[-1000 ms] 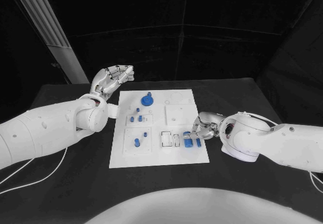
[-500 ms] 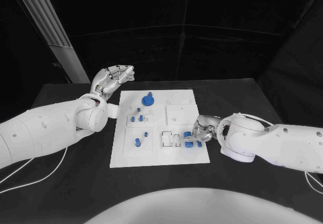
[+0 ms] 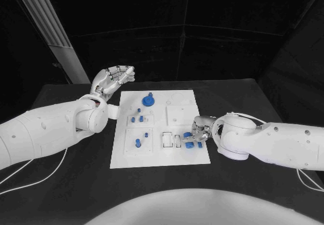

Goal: Assemble the parts on the task board

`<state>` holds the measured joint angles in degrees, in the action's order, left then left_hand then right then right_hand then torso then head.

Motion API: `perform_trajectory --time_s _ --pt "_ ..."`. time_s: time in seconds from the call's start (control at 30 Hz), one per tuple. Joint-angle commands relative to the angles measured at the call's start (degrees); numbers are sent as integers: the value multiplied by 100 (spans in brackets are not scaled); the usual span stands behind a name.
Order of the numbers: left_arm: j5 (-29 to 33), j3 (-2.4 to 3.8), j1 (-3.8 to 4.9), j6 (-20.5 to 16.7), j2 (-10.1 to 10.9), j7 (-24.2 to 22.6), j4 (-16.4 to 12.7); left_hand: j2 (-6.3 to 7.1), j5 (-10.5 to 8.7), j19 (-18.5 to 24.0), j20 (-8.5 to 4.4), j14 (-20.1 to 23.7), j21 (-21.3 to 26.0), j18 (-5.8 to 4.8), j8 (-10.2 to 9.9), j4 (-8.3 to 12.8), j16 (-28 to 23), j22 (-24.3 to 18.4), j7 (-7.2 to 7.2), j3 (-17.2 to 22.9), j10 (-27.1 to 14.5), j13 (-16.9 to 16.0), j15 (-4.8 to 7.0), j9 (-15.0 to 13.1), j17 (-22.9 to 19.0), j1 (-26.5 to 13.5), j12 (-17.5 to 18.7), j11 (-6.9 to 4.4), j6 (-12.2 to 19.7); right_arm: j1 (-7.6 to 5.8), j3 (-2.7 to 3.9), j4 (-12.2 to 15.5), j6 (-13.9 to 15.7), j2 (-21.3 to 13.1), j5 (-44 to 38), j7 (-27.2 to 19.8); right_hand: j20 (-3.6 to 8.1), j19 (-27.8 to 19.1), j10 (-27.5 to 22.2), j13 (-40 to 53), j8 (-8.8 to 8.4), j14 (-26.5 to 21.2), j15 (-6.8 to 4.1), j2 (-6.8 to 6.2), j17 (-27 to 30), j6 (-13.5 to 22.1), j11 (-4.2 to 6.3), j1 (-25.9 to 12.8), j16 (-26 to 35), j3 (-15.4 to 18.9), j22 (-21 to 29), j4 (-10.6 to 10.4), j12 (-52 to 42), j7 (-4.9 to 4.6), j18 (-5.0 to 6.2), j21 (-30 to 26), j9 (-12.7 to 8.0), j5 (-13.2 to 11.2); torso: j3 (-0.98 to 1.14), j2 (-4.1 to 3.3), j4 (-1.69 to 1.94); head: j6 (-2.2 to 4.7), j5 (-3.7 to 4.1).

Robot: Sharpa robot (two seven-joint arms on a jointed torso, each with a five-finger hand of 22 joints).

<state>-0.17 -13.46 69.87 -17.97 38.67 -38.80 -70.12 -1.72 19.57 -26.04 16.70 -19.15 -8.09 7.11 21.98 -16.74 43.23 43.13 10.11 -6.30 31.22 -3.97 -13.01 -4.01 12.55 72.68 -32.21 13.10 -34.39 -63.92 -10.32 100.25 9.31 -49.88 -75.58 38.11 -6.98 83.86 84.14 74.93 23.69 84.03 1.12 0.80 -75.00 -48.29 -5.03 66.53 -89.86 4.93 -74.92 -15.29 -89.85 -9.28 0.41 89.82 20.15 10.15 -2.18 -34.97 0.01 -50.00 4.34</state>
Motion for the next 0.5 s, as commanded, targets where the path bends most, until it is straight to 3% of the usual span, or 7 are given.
perform_trajectory --time_s 0.03,0.27,0.5 --pt "3 3 8 70 8 -1092 -16 -69 20 -24 -9 27 33 -35 27 0 32 -6 513 -32 -29 7 3 -2 -5 7 -39 4 6 34 -30 -81 -326 50 -52 176 -53 614 586 1507 -100 597 41 -10 -1500 46 -55 132 -14 -18 -1508 73 -15 -16 -41 18 -865 -29 -1 -6 -8 0 6" --pt "3 3 8 76 11 -1086 -21 -69 20 -24 -9 27 33 -35 27 0 32 -6 513 -32 -29 7 3 -2 -5 7 -39 4 6 44 -29 -135 -395 125 -55 198 -87 614 586 1507 -127 597 72 58 -1500 126 -87 471 -14 -200 -1508 288 -15 -46 -41 18 -857 -51 1 -3 -5 0 6" --pt "3 3 8 79 11 -1082 -23 -72 25 -25 -9 28 34 -35 34 0 40 -7 511 -38 -28 7 4 -2 -14 8 -49 3 2 52 -29 -137 -337 157 -104 135 -121 614 586 1507 -141 597 112 121 -1500 101 -76 891 -14 -477 -1508 616 -15 -35 -41 18 -872 117 -2 -2 1 0 11"
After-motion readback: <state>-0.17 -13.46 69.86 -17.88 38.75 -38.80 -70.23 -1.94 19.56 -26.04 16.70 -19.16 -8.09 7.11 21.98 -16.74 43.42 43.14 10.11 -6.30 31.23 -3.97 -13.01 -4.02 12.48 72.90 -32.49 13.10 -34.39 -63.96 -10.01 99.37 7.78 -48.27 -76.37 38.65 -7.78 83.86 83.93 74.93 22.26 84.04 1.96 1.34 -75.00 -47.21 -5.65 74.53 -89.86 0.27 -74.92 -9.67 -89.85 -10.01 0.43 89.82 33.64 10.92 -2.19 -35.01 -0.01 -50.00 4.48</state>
